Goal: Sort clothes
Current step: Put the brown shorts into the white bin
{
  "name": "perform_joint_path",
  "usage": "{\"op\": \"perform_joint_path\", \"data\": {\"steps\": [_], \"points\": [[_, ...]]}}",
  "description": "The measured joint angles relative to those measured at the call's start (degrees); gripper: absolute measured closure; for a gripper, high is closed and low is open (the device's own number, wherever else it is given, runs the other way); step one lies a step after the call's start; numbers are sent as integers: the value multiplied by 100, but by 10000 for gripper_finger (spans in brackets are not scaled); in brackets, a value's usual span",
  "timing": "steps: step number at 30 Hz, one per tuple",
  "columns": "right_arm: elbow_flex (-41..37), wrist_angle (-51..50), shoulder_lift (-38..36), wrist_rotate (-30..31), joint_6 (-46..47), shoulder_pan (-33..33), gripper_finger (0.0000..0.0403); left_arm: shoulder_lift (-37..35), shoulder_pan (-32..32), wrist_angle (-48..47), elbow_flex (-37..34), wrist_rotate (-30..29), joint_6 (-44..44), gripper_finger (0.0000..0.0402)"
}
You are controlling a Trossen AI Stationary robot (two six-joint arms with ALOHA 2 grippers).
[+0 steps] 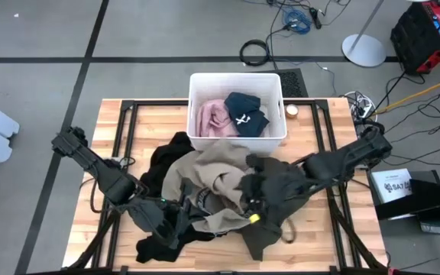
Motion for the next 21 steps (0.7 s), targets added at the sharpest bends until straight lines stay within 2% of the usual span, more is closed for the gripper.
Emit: {"op": "perform_joint_path", "data": {"steps": [2,5,10,14,21], "points": [[-584,670,0,-246,254,-12,403,-7,3,-111,0,221,-316,399],[-1451,1962,0,-689,590,-7,403,12,4,-455,0,871,-879,399],[-2641,3732,2,-1439,958,-4,391,453,-7,-707,2,1411,-1444,399],[-3163,4581,2,-1560,548,112,343,929,-33,-689,2,1581,-1450,399],[-3263,4619,2,-1661,482,315,224,1102,0,-640,2,1591,-1429,399]]}}
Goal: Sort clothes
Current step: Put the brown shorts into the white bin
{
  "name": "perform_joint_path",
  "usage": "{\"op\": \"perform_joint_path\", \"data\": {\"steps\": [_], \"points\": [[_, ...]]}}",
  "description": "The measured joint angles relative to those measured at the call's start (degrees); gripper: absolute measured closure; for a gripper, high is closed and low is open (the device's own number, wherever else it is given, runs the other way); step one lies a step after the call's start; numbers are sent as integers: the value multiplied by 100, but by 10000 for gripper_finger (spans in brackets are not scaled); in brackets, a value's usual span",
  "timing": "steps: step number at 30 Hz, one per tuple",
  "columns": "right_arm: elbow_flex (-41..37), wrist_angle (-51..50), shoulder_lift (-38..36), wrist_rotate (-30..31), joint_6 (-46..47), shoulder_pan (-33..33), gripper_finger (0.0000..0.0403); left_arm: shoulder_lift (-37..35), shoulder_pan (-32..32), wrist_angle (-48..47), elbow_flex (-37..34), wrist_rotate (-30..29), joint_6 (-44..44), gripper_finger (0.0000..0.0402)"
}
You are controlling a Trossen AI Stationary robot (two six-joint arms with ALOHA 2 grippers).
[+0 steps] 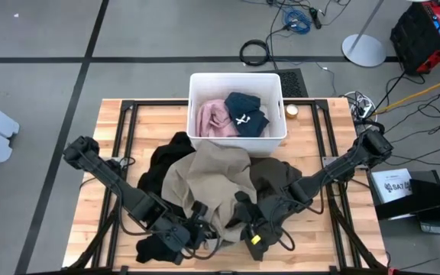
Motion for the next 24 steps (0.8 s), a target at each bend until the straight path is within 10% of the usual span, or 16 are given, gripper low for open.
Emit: {"op": "perform_joint_path", "data": {"steps": [10,24], "points": [[0,-66,312,-390,190,11,125,-26,379,443,0,124,318,399],[0,884,824,-6,509,-170,105,132,701,495,0,697,272,399]]}}
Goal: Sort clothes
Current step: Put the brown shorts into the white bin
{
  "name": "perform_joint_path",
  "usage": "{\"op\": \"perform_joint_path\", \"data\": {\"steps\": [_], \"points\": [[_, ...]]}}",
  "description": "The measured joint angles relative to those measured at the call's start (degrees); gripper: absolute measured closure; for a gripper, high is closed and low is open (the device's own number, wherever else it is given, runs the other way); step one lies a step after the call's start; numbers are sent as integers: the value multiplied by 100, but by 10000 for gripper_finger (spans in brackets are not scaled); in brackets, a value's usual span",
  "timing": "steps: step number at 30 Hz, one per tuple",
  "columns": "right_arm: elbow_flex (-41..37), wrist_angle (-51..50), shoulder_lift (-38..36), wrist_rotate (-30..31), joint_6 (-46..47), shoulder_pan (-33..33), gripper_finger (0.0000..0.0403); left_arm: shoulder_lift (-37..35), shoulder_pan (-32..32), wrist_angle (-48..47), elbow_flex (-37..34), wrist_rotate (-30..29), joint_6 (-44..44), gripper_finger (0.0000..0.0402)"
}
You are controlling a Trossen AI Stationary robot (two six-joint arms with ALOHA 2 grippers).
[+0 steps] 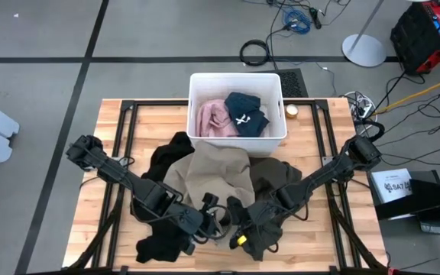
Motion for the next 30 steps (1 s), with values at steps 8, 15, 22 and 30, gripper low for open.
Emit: {"op": "perform_joint_path", "data": {"steps": [8,15,22,30], "points": [[2,-166,-2,486,491,-105,105,24,124,-78,54,-412,22,399],[2,-144,-9,742,420,-226,108,23,350,-92,288,-785,214,399],[2,-163,-13,1065,37,-271,178,19,407,-220,334,-806,302,382],[4,-267,-4,1105,-286,-282,358,-104,459,-768,341,-838,-442,302]]}}
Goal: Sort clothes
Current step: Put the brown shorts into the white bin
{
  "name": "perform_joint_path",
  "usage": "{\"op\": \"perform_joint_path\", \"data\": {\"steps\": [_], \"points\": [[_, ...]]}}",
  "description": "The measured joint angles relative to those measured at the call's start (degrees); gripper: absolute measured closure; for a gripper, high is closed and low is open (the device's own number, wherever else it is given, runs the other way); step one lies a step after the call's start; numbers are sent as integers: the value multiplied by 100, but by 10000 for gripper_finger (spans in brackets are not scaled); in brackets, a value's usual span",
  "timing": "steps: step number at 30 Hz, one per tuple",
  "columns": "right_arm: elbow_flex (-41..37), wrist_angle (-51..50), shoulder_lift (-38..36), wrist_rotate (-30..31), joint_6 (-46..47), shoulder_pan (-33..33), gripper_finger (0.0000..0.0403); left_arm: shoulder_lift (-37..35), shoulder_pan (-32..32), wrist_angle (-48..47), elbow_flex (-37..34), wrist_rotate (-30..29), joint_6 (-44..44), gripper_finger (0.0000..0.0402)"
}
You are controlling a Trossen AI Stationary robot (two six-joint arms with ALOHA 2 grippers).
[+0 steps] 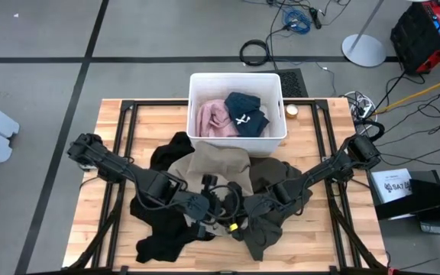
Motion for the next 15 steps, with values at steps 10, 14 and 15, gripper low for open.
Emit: {"op": "perform_joint_path", "data": {"steps": [10,14,15], "points": [[2,-370,2,-1479,123,38,381,-642,0,-1839,875,-38,-165,277],[2,-303,2,-2977,624,166,381,-1023,-4,-1891,908,-656,-159,277],[2,-300,2,-3108,726,201,381,-1096,7,-1897,909,-841,-159,277]]}}
